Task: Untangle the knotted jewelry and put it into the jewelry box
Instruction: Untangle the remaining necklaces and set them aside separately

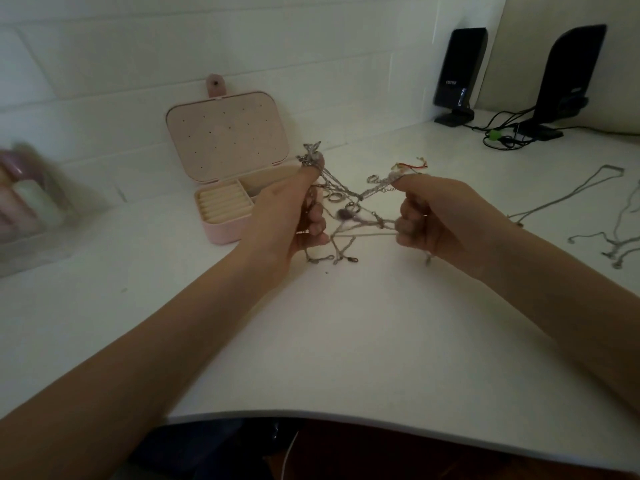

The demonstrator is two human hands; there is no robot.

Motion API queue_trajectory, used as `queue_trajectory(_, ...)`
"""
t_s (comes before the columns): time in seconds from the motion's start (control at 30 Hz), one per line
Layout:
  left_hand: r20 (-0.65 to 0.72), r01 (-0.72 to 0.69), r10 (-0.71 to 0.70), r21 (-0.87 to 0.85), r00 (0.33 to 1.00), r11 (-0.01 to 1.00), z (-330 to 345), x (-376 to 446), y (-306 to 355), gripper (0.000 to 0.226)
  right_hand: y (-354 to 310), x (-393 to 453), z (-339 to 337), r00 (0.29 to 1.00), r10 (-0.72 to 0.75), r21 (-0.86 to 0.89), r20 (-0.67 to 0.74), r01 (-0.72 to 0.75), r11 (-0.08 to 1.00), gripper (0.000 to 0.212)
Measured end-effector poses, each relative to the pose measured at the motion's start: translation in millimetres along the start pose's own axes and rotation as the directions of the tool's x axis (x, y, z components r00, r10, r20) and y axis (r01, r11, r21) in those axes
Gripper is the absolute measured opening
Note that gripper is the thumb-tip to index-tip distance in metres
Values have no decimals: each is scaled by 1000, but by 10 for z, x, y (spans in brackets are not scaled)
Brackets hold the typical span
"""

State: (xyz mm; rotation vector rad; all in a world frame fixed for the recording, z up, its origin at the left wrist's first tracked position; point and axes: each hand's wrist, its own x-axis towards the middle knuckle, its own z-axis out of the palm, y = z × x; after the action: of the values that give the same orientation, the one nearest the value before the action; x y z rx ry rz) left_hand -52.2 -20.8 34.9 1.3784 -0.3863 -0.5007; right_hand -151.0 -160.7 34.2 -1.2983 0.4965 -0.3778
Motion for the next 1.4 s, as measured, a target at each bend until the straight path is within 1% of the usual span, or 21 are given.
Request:
queue_trajectory(0.07,-23,-26,27,46,999,999,-11,-3,3,45,-13,10,-22,1000,-2,-61,-25,0,998,39)
queue_trajectory(0.13,-27,-31,33,66,999,997,-16,-13,6,43,-34,13,-49,999,-9,-127,-37,4,992,40)
queue_trajectory(0.2,-24,-62,65,110,998,992,-9,-30,5,44,-37,9,-53,996,-55,-296,-67,32,955,42)
queue_trajectory(0.27,-24,-110,115,160,993,981,4,-53,6,45,-5,12,-36,985,-160,-482,-56,114,869,48)
queue_trajectory(0.33,-30,-115,122,179,992,977,18,-69,14,48,44,12,-15,972,-232,-624,-19,170,763,58)
queue_trajectory(0.43,-35,-51,60,209,998,977,21,-71,26,52,72,9,-21,959,-282,-803,-27,147,578,72)
queue_trajectory(0.47,-27,-31,38,232,999,972,21,-68,25,55,66,6,-28,959,-281,-820,-29,138,556,76)
queue_trajectory(0.53,-14,-7,11,245,1000,970,18,-66,27,62,56,18,-50,958,-285,-816,-30,141,561,81)
queue_trajectory(0.6,-18,5,-1,227,1000,974,9,-65,36,64,55,35,-73,956,-292,-809,-37,143,571,80)
queue_trajectory(0.7,-48,-17,27,200,998,980,-12,-47,32,59,42,55,-97,962,-268,-757,-47,141,638,69)
queue_trajectory(0.8,-107,-58,72,130,992,990,-52,-26,30,43,-9,51,-118,958,-270,-704,-94,128,699,56)
queue_trajectory(0.87,-134,-62,76,106,988,992,-71,-13,30,36,-26,36,-125,958,-264,-681,-109,122,723,47)
queue_trajectory(1.0,-177,13,-12,10,984,1000,-105,35,23,43,-19,30,-126,965,-236,-689,-111,96,719,36)
queue_trajectory(1.07,-177,23,-27,-22,984,999,-124,54,22,47,-14,36,-127,970,-216,-690,-109,82,719,34)
queue_trajectory(1.23,-175,-43,40,-13,984,999,-126,45,51,48,-21,38,-133,972,-214,-711,-101,80,699,29)
queue_trajectory(1.3,-142,-52,52,5,989,999,-112,35,61,46,-34,34,-125,973,-218,-720,-79,96,687,29)
queue_trajectory(1.4,-60,-114,119,77,991,991,-100,17,33,30,-22,-4,-96,966,-259,-730,-15,167,663,38)
